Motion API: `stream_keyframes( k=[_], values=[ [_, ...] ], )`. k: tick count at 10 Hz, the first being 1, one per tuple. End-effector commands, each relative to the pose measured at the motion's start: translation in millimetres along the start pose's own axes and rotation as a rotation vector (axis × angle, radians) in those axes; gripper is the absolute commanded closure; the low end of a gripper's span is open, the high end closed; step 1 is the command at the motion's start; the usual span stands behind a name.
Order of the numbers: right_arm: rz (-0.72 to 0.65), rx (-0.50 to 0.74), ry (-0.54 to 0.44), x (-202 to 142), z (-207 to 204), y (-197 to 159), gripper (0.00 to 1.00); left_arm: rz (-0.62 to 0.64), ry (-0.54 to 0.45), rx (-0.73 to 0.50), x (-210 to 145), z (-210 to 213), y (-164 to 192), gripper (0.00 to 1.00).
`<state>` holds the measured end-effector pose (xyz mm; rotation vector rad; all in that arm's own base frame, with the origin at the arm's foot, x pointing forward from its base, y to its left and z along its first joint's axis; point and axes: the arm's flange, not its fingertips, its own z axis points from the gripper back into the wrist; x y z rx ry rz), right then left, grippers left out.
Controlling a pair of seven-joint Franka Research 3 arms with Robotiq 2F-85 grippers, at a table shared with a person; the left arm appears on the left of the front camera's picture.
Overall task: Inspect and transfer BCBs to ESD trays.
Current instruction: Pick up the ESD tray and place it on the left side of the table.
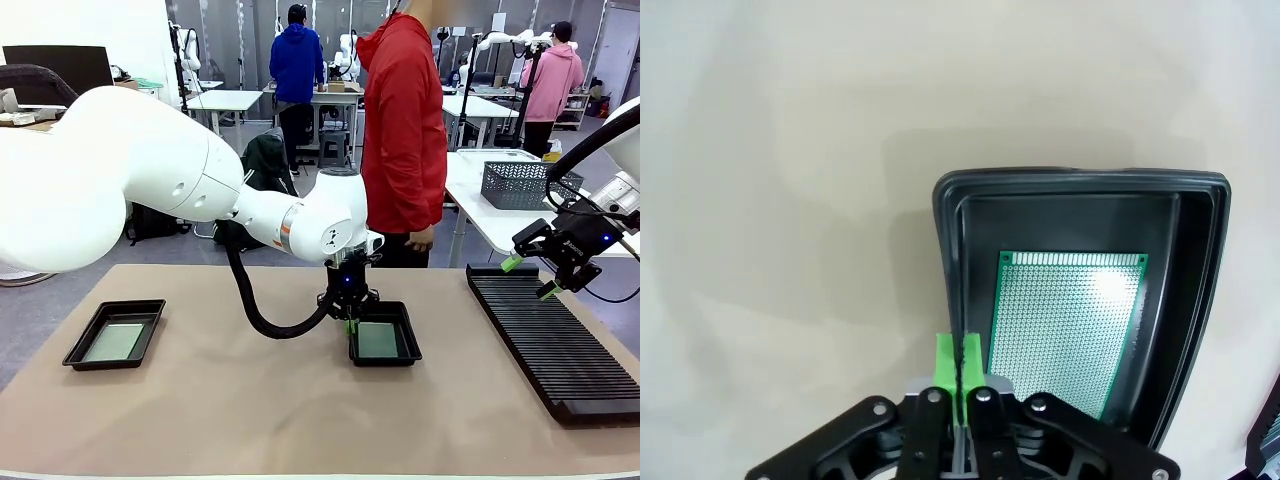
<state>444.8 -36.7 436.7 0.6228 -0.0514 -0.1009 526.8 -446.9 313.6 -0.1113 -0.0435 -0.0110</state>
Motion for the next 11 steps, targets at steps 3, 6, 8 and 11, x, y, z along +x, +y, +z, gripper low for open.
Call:
stream_keyframes(
  k=[3, 6, 8, 11],
  values=[
    [-0.022, -0.014, -0.016, -2.5, -0.8, 0.9, 0.00, -0.005, 0.001, 0.006, -1.1, -0.5, -0.5, 1.00],
    [-0.022, -0.014, -0.016, -2.5, -0.8, 0.9, 0.00, -0.016, 0.010, -0.038, -0.4, 3.4, 7.5, 0.97],
    [-0.022, -0.014, -0.016, -2.5, -0.8, 0.9, 0.00, -0.030, 0.007, -0.116, -0.2, 7.1, 29.7, 0.97],
    [-0.022, -0.014, -0.016, -2.5, -0.8, 0.9, 0.00, -0.043, 0.016, -0.224, 1.5, 6.0, 59.8, 0.97]
  ],
)
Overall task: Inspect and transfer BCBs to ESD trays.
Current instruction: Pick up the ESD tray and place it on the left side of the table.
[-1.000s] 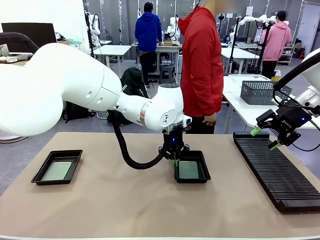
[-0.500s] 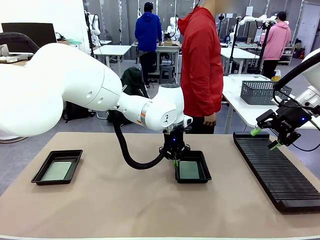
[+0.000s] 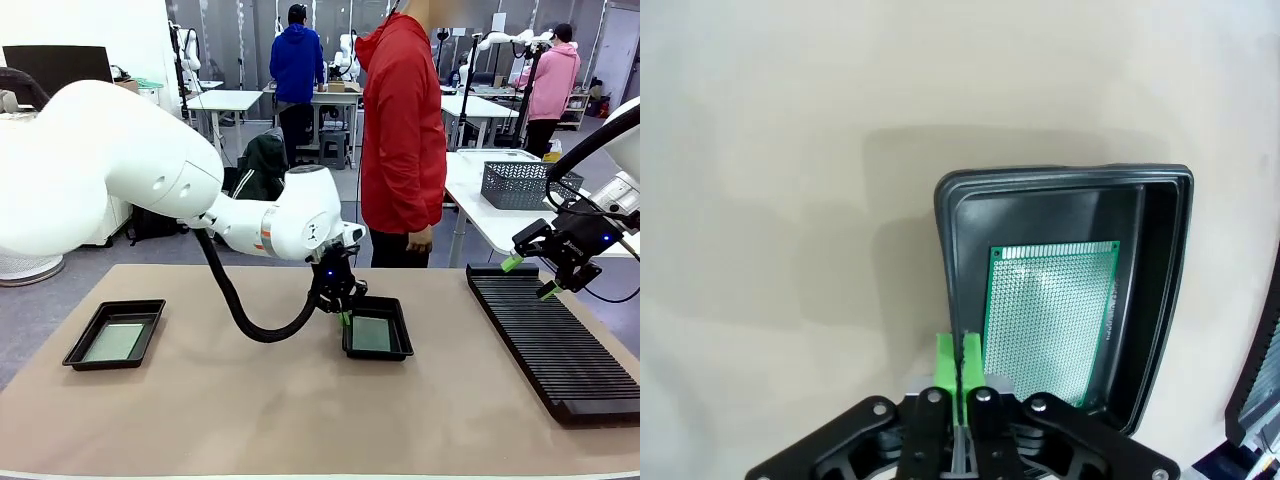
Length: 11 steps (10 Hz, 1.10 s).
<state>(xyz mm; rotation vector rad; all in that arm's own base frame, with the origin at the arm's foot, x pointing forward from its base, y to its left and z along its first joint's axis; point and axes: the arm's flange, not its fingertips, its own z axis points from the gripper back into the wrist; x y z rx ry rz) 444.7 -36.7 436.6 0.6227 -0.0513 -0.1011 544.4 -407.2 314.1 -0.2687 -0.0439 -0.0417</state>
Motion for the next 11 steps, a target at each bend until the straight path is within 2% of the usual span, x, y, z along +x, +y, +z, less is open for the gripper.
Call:
stream_keyframes(
  k=[1, 5, 11],
  values=[
    [-0.021, -0.014, -0.016, -2.4, -0.8, 1.0, 0.00, -0.026, 0.016, -0.115, -17.9, 7.8, 33.0, 0.97],
    [-0.021, -0.014, -0.016, -2.4, -0.8, 1.0, 0.00, -0.043, 0.013, -0.273, -29.3, 25.0, 86.7, 0.97],
    [-0.021, -0.014, -0.016, -2.4, -0.8, 1.0, 0.00, -0.008, -0.024, -0.334, -52.9, 75.7, 181.8, 0.97]
  ],
)
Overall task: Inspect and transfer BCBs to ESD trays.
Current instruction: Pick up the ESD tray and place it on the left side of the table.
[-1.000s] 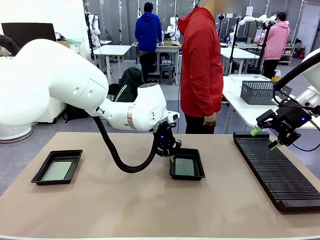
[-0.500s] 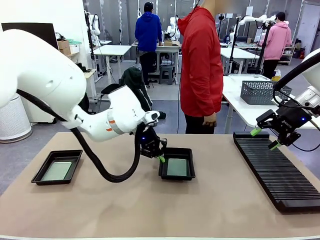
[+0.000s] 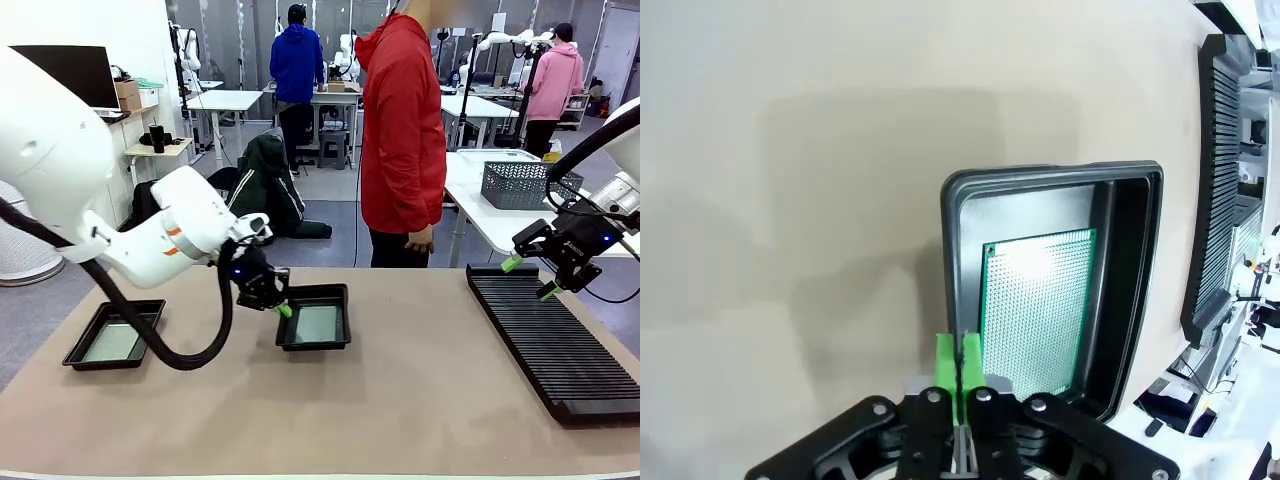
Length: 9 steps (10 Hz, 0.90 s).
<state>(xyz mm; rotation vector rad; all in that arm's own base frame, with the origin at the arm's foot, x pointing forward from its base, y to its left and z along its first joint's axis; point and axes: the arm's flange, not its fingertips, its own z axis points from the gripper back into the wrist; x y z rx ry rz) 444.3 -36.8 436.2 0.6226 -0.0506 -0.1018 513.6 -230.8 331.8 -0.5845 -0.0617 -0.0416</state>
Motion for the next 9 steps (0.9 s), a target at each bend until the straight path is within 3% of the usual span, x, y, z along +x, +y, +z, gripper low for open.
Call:
stream_keyframes(
  k=[1, 4, 9],
  values=[
    [-0.020, -0.014, -0.017, -2.0, -0.6, 1.4, 0.00, -0.005, -0.002, -0.004, -21.0, 32.5, 27.9, 0.97],
    [-0.020, -0.014, -0.017, -2.0, -0.6, 1.4, 0.00, 0.004, 0.013, 0.035, -25.5, 74.7, 67.7, 0.97],
    [-0.020, -0.014, -0.017, -2.0, -0.6, 1.4, 0.00, 0.002, 0.033, 0.064, -27.5, 103.8, 117.8, 0.97]
  ],
)
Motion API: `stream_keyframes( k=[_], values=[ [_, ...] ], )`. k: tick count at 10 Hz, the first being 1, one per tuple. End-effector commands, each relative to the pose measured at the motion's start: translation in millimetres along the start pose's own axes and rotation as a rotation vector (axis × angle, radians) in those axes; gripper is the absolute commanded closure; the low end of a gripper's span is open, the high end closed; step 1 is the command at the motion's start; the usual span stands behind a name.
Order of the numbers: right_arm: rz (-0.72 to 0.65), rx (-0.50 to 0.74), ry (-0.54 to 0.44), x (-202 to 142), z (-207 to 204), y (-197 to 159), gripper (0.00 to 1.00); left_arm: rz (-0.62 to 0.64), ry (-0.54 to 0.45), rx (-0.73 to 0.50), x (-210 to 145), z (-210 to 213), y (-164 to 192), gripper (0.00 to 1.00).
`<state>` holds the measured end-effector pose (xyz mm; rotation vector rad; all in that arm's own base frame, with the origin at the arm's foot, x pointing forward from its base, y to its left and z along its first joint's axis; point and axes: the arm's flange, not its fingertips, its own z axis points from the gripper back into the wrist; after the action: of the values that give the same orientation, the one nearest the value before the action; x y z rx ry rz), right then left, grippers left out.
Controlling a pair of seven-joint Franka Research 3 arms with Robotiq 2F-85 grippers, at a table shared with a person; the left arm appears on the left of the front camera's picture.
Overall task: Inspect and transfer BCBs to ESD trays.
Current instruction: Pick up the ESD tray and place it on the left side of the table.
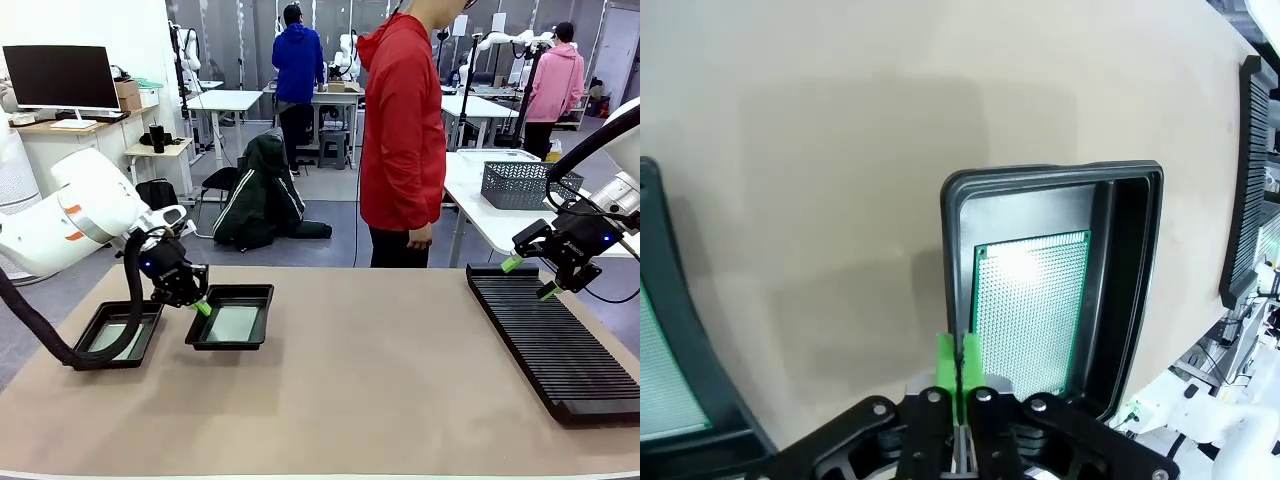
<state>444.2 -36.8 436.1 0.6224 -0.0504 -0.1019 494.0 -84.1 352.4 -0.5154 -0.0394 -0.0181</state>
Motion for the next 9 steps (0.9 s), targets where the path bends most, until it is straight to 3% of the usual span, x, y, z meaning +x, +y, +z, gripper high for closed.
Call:
stream_keyframes(
  k=[1, 9],
  values=[
    [-0.020, -0.013, -0.017, -1.9, -0.5, 1.5, 0.00, -0.024, 0.016, -0.005, -6.8, 6.9, 16.4, 0.97],
    [-0.020, -0.013, -0.017, -1.9, -0.5, 1.5, 0.00, 0.035, -0.012, 0.050, -8.7, 6.8, 48.0, 0.97]
  ],
)
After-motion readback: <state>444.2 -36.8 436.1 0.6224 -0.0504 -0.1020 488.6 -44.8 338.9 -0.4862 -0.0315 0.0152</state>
